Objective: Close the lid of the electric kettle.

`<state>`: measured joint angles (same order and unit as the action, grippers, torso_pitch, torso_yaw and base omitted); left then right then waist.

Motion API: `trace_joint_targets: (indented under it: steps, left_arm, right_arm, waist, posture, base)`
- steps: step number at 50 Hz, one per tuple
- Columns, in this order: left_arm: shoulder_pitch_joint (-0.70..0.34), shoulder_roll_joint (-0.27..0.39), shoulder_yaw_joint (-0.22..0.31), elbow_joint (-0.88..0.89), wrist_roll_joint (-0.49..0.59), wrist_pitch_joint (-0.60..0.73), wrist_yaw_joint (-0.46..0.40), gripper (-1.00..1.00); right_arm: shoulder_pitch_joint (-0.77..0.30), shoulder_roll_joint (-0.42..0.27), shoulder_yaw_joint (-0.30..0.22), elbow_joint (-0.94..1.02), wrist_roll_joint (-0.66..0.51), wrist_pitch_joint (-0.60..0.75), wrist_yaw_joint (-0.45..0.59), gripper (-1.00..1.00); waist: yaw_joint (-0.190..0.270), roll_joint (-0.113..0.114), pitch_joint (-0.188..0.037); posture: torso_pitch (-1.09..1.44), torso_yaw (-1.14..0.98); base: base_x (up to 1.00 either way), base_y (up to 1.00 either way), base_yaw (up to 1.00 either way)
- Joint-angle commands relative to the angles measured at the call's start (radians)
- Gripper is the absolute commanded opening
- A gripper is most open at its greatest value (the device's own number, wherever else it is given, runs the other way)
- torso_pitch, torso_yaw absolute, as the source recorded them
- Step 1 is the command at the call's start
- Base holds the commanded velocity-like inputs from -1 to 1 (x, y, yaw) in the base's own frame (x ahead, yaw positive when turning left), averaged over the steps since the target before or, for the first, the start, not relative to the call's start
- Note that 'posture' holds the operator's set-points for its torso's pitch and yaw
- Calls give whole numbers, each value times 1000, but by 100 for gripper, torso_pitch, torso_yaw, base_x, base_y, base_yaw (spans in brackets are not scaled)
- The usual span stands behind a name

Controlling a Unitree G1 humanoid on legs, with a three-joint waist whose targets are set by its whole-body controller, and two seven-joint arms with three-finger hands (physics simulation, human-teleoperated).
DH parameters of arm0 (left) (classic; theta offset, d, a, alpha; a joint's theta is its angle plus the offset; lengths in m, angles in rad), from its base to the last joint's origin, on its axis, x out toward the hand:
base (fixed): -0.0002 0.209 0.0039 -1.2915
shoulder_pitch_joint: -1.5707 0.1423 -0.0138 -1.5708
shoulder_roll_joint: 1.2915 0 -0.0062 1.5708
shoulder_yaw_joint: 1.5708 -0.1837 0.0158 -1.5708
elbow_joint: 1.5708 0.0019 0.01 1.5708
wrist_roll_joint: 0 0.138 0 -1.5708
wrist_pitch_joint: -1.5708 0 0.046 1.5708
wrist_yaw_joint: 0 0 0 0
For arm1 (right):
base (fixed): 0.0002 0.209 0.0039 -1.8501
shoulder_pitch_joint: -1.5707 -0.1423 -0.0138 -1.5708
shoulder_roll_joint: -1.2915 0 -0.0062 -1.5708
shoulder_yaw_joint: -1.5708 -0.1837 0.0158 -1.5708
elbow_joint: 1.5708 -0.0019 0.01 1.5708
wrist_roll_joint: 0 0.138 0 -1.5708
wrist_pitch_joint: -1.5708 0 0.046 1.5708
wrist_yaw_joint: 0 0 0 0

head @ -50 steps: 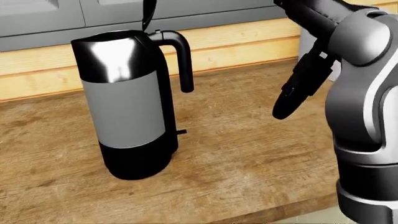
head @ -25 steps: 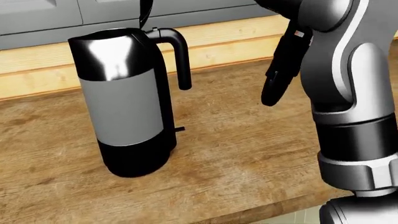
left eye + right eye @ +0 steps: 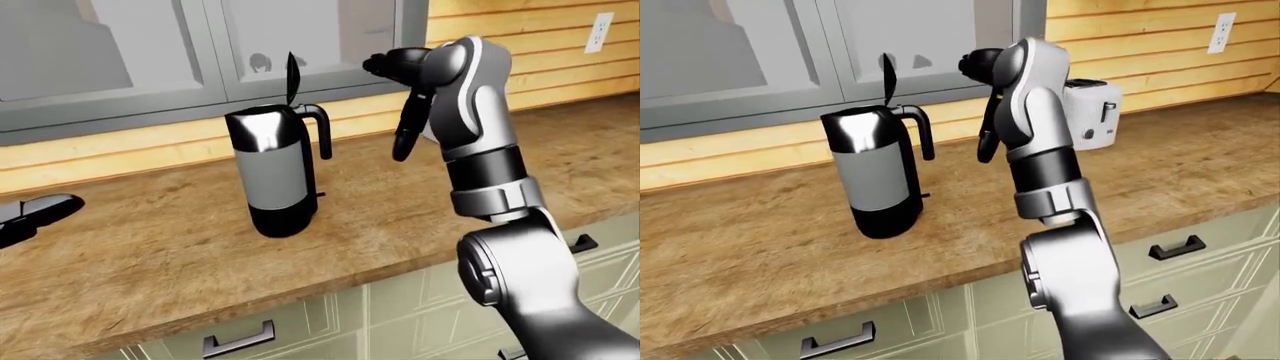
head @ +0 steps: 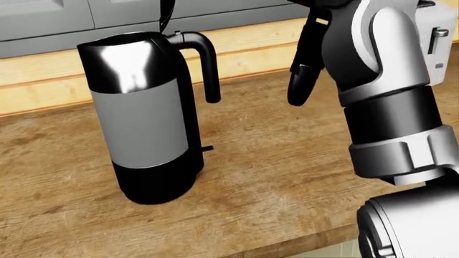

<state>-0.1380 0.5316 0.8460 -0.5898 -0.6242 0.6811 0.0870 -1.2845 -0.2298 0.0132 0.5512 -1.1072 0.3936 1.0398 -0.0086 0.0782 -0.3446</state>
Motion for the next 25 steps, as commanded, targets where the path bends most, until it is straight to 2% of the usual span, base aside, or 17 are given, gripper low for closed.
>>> trace_joint_targets:
  steps: [1, 25]
  left_arm:
    - [-19, 20, 5, -20, -1, -24, -3, 100]
    - [-23, 22, 1, -16, -5, -26, 0, 100]
  right_arm:
    - [-48, -2, -2, -14, -5, -13, -28, 100]
    - [-124, 40, 19, 212, 12, -39, -133, 100]
  waist:
    - [0, 4, -3]
    - [4, 10, -4]
  posture:
    - [-57, 0]
    - [-57, 0]
  base:
    - [0, 0, 0]
    - [0, 0, 0]
